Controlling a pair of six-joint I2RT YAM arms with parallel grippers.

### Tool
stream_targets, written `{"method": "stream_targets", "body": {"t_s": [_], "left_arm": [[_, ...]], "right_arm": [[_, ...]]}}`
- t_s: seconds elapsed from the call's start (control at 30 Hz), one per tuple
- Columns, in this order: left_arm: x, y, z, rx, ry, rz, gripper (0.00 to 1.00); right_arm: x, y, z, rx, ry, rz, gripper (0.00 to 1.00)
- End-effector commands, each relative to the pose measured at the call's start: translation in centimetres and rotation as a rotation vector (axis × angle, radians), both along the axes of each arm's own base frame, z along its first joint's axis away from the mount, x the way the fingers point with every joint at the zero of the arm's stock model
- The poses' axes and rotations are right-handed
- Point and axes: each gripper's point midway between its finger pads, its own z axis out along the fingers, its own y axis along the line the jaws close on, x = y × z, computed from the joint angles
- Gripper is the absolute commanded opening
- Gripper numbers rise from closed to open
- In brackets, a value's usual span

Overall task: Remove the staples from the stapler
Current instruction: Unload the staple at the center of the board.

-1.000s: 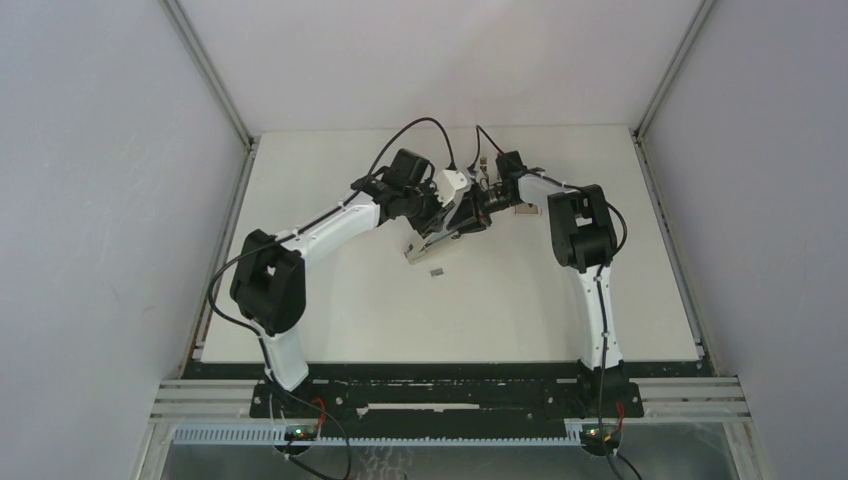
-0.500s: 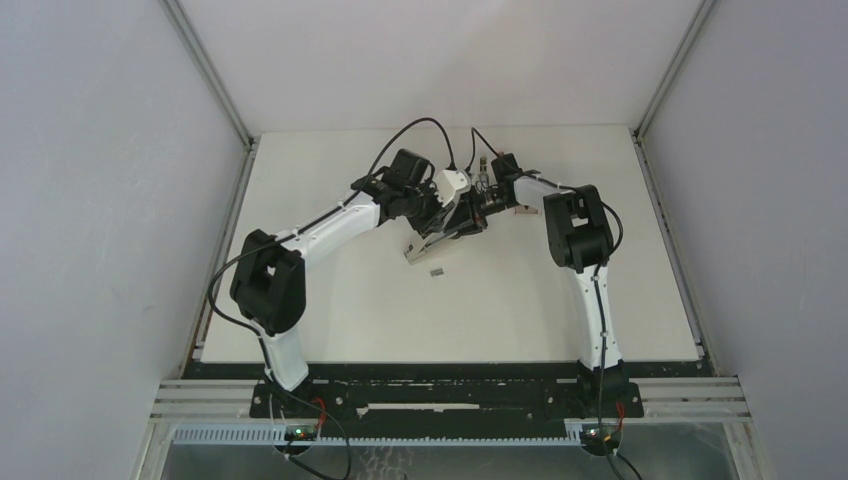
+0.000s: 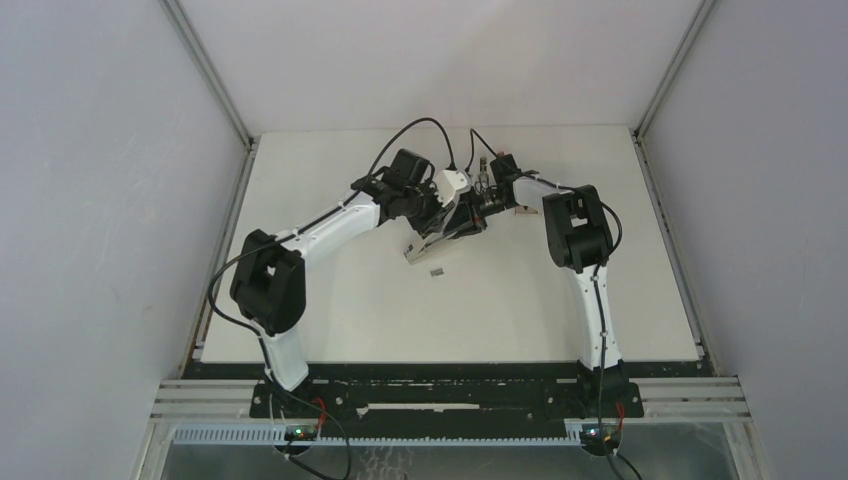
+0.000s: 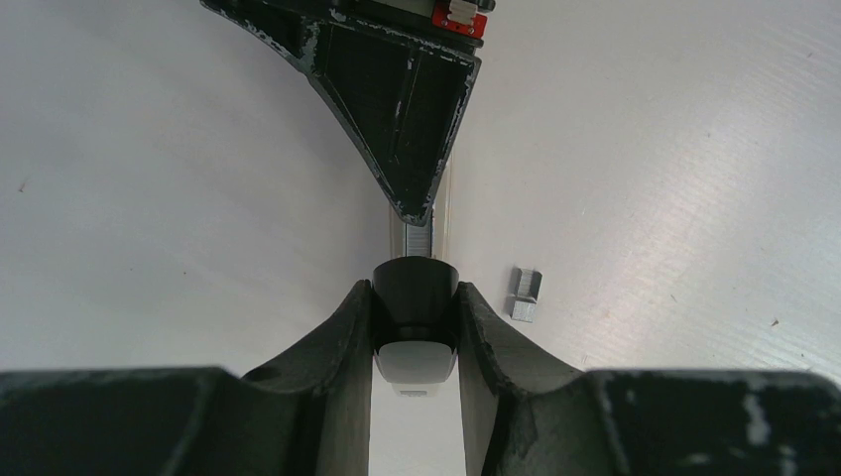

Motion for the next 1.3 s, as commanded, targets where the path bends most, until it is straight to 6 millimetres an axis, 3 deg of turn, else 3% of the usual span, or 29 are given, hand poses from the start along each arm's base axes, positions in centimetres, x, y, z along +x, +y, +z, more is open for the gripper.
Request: {"method": "stream_targets", "body": {"t_s": [0.0,0.27,0.47,0.63,0.77,1.0,1.27], "left_arm": [[-0.5,-0.3,1.0,-0.027,-0.027,-0.011,0.0],[-0.3,-0.1,1.3,-0.027,-0.036,-0.002,0.0],[-0.1,1.1,2.6,-0.051,-0.065,0.006,0.0],[-0.8,3.1,3.0,-0.077,-0.071,-0.004,0.0],[-1.6,5.3,2.2,-0.057,-0.068,0.001,0.0],[-1.7,10.0,2.1,-0.053,-0.077,0.086,0.0],[-3.9,13.6,0.2,0.019,-0.06,0.122,0.0]], "right_arm": [[-0.4,0.3,0.4,0.032,-0.012,0.024,0.28],[-0.2,0.2,0.6,0.048,0.005,0.012,0.07],[1.0,-1.3,0.5,0.038,0.009,-0.049,0.03],[2.2,-3.0,0.7,0.038,0.008,-0.109,0.02],[2.9,-3.9,1.0,0.041,0.002,-0.135,0.02],[3.3,-4.5,1.1,0.036,-0.002,-0.154,0.02],[3.5,-4.8,1.4,0.033,-0.011,-0.167,0.02]]}}
